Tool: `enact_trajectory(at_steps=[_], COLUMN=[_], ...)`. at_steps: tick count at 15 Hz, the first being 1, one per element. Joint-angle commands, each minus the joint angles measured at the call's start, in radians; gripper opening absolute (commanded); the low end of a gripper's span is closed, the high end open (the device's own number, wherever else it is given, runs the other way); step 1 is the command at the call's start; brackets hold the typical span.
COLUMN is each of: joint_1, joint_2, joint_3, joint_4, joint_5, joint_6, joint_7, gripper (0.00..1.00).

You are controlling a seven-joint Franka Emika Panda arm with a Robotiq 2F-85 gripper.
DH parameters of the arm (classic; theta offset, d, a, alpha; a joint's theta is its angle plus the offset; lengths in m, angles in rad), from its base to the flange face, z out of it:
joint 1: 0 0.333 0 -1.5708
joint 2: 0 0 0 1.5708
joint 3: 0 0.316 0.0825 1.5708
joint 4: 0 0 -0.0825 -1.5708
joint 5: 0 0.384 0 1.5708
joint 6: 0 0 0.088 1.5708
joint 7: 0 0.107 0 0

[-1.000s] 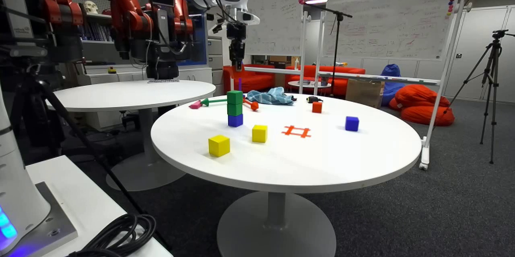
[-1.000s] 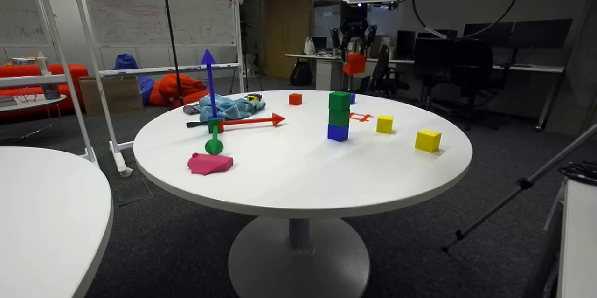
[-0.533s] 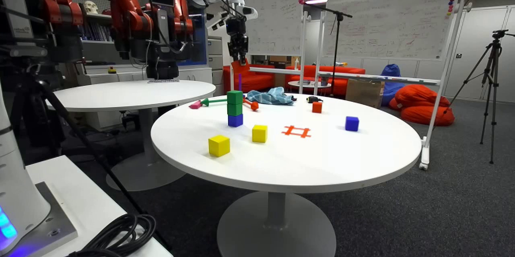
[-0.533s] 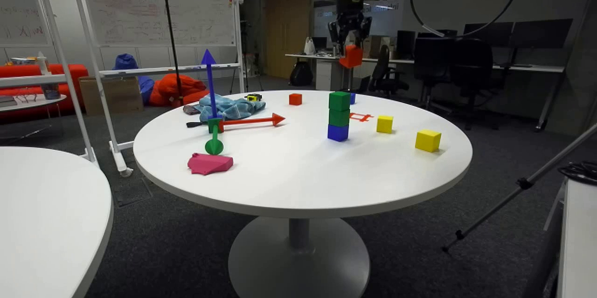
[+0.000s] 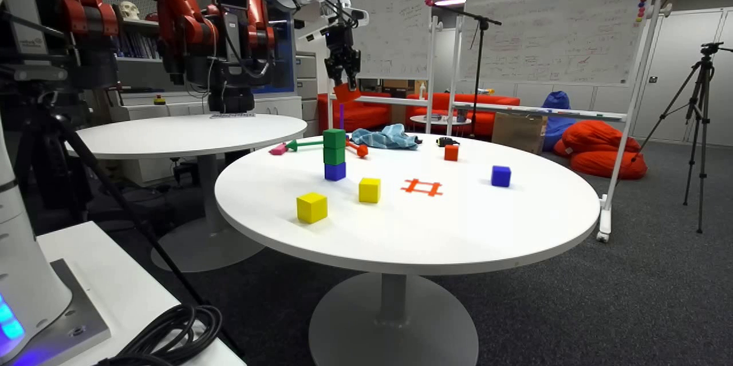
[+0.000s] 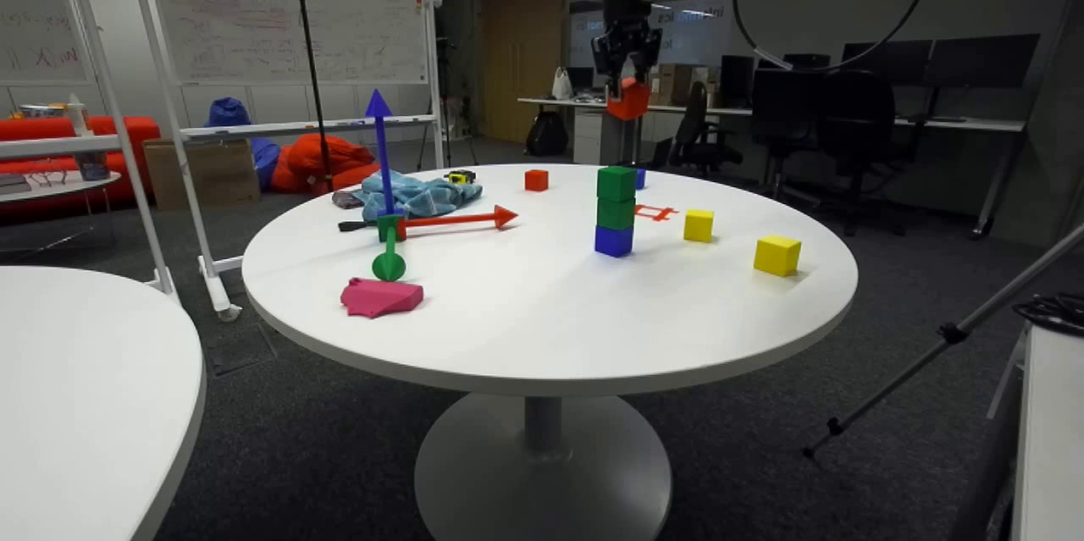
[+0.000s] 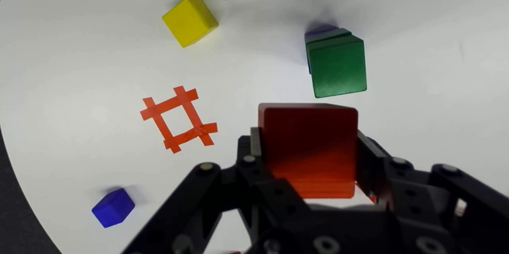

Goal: Put one orange block on top of the stacked blocks.

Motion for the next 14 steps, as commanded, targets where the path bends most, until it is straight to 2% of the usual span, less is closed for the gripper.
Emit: enact_trajectory(at_steps=[1, 9, 14], joint_1=[-0.009, -0.010, -0.014], joint_2=[0.048, 0.076, 0.075], joint_3=[0.010, 0.024, 0.040], joint_4=[0.072, 0.091, 0.097], joint_5=[0.007, 0.043, 0.072], joint_6=[-0.049, -0.135, -0.142], joint_7=[-0.098, -0.133, -0.169], gripper=[0.29, 0.29, 0.29])
